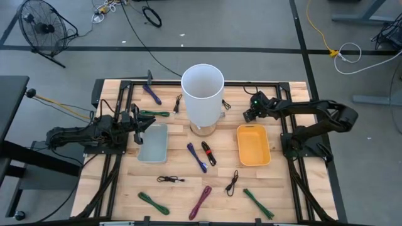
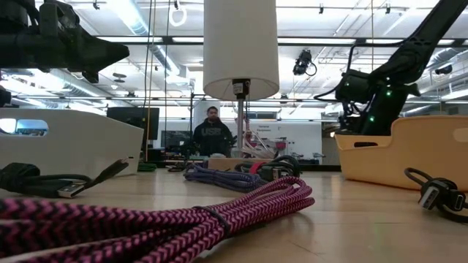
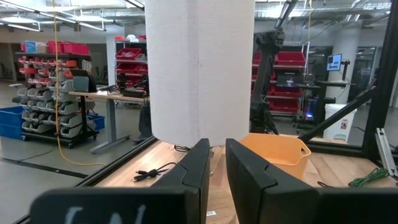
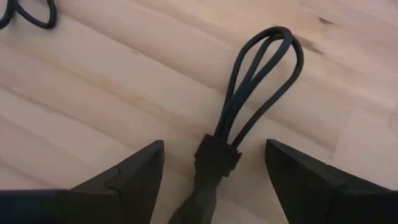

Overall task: Pick & Place USB Port
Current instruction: Put the black USB charger into the yellow bin

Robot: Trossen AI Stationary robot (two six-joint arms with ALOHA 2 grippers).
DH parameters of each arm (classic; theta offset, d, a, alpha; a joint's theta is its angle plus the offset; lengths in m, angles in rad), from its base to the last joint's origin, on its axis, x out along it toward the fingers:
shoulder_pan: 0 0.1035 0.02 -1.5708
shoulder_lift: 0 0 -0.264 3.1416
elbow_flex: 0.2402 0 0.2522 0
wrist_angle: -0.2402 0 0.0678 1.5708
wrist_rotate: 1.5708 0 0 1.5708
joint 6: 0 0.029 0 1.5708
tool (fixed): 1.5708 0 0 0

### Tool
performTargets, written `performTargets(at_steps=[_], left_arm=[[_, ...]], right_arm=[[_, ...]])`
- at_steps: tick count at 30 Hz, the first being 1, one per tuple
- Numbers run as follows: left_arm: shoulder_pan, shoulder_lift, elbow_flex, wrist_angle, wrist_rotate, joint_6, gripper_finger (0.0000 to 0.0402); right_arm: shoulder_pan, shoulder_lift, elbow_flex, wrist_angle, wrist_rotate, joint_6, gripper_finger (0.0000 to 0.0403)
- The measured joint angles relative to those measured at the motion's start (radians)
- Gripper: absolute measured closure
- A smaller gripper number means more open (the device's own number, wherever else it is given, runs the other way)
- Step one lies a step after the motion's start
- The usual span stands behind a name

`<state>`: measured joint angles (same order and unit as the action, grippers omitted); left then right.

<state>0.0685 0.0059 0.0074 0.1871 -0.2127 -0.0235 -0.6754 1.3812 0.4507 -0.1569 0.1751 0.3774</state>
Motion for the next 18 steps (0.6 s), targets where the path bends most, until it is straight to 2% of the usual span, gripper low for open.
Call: performTargets(at_steps=[5, 8, 11, 12, 18], left_arm=[[0.000, 0.000, 0.000, -0.001, 0.000, 0.000, 0.0344], [0.000, 0.000, 0.000, -0.001, 0.000, 0.000, 0.0344], [0.000, 0.000, 0.000, -0.001, 0.000, 0.000, 0.0344], [0.000, 0.000, 0.000, 0.000, 0.000, 0.000, 0.0344], [0.000, 0.000, 0.000, 0.000, 0.000, 0.000, 0.0344]], right_arm=[[0.000, 0.026, 0.002, 0.019, -0.001, 0.006, 0.0198], [0.000, 0.027, 0.002, 0.019, -0.002, 0.005, 0.0271], [0.000, 0.028, 0.002, 0.019, -0.006, -0.017, 0.0362], [0.000, 0.027, 0.002, 0.020, -0.005, -0.029, 0.0378], [-0.001, 0.000, 0.040, -0.031, -0.019, -0.057, 0.0383]])
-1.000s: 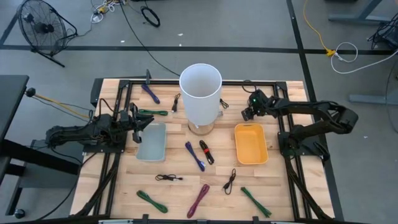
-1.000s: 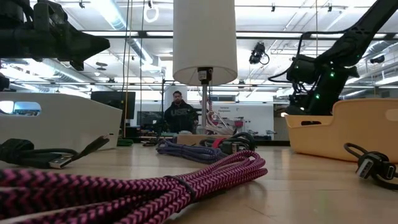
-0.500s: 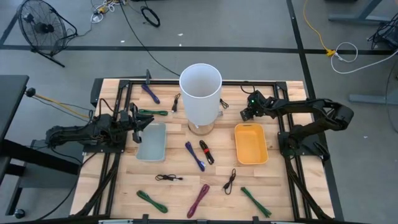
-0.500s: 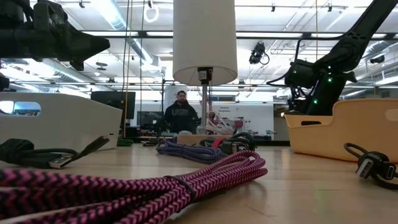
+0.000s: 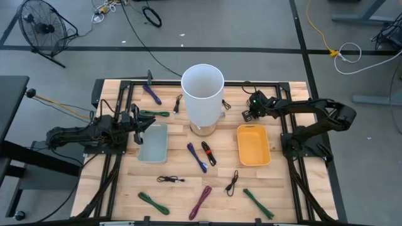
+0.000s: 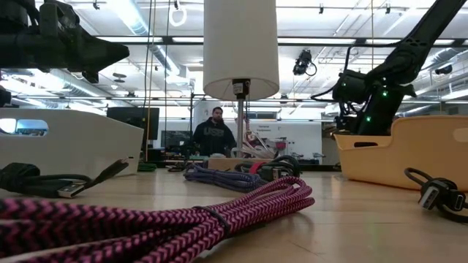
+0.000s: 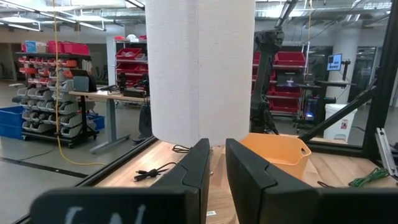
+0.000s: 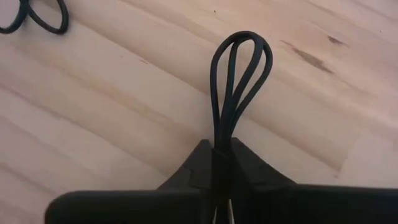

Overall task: Pick & Place USB Port
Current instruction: Put the black USB charger into the yellow bin

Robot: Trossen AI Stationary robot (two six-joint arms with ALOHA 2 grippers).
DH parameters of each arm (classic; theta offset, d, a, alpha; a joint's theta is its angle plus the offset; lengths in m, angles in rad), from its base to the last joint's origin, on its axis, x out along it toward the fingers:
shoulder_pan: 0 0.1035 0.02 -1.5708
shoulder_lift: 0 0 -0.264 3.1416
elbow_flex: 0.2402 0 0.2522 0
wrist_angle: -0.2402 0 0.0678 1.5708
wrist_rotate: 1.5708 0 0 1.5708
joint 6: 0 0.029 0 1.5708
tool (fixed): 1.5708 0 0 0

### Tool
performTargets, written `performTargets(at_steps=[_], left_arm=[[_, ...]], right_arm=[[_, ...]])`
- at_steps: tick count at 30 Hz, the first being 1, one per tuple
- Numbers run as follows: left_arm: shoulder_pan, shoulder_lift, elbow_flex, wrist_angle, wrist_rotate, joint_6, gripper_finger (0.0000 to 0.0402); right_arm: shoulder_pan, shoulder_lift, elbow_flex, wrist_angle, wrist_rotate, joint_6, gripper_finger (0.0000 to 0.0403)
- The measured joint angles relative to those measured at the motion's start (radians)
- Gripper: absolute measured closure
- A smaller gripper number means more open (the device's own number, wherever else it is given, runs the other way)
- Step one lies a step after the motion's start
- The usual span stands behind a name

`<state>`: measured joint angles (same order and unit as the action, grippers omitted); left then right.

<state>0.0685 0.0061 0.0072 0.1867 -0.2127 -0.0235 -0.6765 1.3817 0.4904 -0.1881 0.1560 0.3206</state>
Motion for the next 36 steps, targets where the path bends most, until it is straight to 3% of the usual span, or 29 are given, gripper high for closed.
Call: performTargets(at_steps=[11, 18, 22, 27, 36], left_arm=[[0.000, 0.000, 0.000, 0.000, 0.000, 0.000, 0.0344], [0.000, 0.000, 0.000, 0.000, 0.000, 0.000, 0.0344], [0.000, 0.000, 0.000, 0.000, 0.000, 0.000, 0.0344], [0.000, 0.000, 0.000, -0.001, 0.000, 0.000, 0.0344], [0.000, 0.000, 0.000, -0.004, 0.000, 0.000, 0.0344]], right_arm=[[0.013, -0.211, 0.339, -0.395, 0.045, -0.094, 0.0386], [0.102, -0.369, 0.586, -0.704, 0.043, -0.090, 0.0386], [0.229, -0.453, 0.663, -0.821, 0.041, -0.002, 0.0386], [0.448, -0.502, 0.657, -0.884, 0.036, 0.128, 0.0386], [0.858, -0.430, 0.568, -0.803, 0.056, 0.285, 0.0386]])
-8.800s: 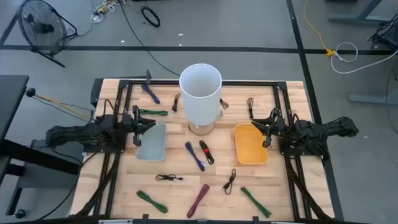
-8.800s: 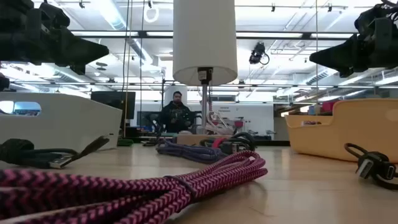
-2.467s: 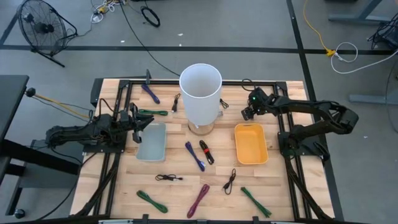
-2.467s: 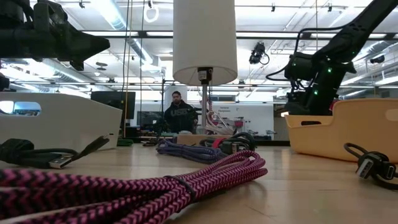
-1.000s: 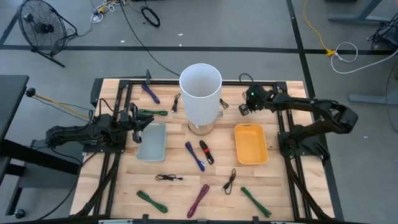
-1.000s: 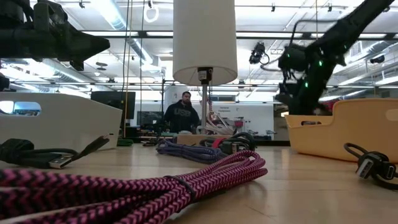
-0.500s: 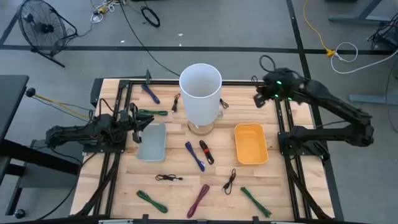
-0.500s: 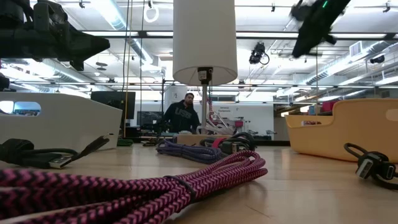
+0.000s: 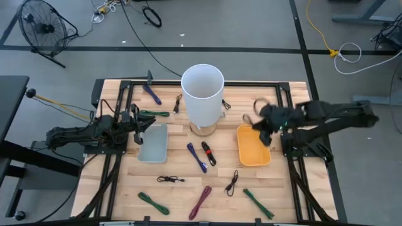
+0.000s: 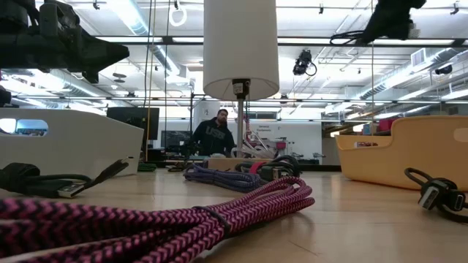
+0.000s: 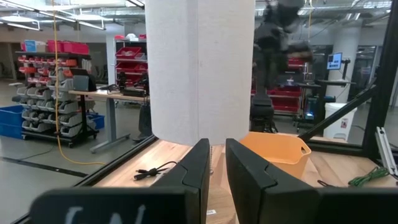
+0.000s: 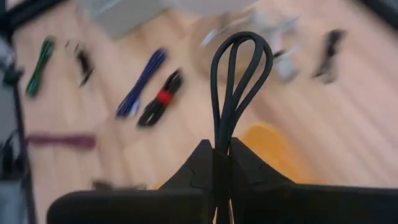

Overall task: Pick & Place USB Port
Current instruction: Put the black USB charger into the yellow bin

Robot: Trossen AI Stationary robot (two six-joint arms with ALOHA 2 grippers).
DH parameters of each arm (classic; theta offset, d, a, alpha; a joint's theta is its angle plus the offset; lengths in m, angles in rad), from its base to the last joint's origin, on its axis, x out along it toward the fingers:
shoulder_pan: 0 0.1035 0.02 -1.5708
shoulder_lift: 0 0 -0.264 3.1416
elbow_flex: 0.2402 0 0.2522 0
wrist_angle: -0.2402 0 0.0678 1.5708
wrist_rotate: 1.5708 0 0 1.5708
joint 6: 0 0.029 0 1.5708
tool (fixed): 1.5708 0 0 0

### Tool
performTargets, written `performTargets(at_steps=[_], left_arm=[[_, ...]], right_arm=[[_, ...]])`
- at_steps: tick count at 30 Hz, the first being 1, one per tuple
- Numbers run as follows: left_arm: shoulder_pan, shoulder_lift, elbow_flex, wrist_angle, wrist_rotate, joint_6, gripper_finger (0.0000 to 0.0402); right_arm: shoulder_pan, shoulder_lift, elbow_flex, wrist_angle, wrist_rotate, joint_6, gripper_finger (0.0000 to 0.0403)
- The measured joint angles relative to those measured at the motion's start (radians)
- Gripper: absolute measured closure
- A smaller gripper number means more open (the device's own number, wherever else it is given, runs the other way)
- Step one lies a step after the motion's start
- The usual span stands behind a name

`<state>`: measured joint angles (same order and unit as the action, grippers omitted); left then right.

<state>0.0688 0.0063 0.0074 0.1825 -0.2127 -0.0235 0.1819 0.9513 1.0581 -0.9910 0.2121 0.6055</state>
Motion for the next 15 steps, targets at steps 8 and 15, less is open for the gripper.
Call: performTargets(at_steps=[8, 15], left_arm=[[0.000, 0.000, 0.000, -0.002, 0.000, -0.020, 0.0344], [0.000, 0.000, 0.000, -0.003, 0.000, -0.019, 0.0344]], right_arm=[[0.209, 0.133, -0.008, -0.046, 0.011, 0.049, 0.0387], [0.276, 0.204, -0.008, -0.120, 0.101, 0.132, 0.0387]])
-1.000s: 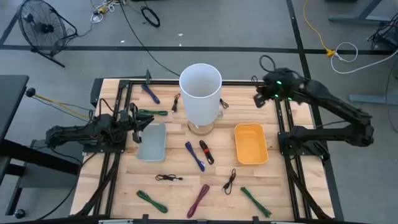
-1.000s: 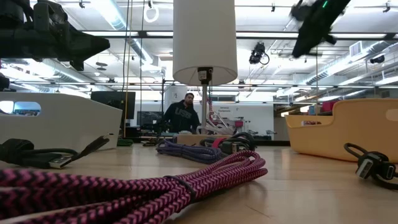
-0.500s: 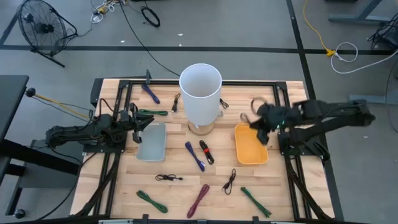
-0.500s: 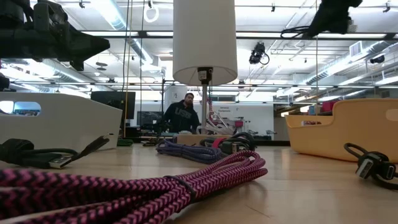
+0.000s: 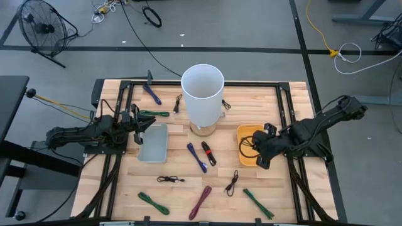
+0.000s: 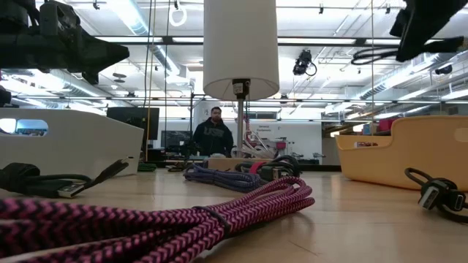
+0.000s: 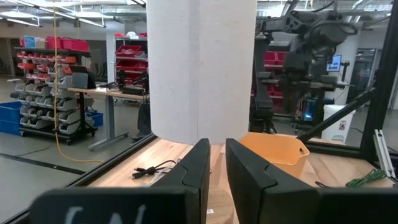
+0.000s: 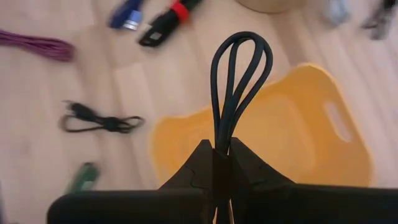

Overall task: Pick & Place USB Port
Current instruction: Put the black USB charger into the yellow bin

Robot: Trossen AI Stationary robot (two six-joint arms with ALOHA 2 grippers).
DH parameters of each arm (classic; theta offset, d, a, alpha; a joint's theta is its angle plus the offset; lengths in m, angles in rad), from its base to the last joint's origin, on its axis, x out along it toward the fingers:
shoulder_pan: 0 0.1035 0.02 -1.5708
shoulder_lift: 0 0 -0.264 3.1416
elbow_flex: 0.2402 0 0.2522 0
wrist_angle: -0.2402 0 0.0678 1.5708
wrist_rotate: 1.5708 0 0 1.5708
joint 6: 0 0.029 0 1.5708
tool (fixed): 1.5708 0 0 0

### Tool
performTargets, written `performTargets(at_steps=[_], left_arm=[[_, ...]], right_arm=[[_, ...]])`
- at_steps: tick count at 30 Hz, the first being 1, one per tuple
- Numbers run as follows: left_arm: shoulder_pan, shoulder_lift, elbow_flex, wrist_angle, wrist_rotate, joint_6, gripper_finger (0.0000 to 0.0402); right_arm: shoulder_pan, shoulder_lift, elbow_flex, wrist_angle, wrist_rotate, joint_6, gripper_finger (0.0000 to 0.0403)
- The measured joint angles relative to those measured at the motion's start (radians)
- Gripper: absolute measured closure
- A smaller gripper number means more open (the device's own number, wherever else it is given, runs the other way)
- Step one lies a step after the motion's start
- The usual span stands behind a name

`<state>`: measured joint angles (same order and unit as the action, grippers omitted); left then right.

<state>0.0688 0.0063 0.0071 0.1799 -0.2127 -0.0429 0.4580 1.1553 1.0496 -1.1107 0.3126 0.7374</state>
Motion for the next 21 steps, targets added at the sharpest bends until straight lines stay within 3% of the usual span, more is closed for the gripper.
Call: performTargets(at_steps=[5, 21], left_arm=[[0.000, 0.000, 0.000, -0.003, 0.000, 0.001, 0.0344], [0.000, 0.000, 0.000, -0.016, 0.000, 0.002, 0.0344]], right_arm=[[0.000, 0.005, 0.000, -0.069, 0.039, 0.083, 0.0387], [0.000, 0.006, 0.000, -0.077, 0.077, 0.095, 0.0382]])
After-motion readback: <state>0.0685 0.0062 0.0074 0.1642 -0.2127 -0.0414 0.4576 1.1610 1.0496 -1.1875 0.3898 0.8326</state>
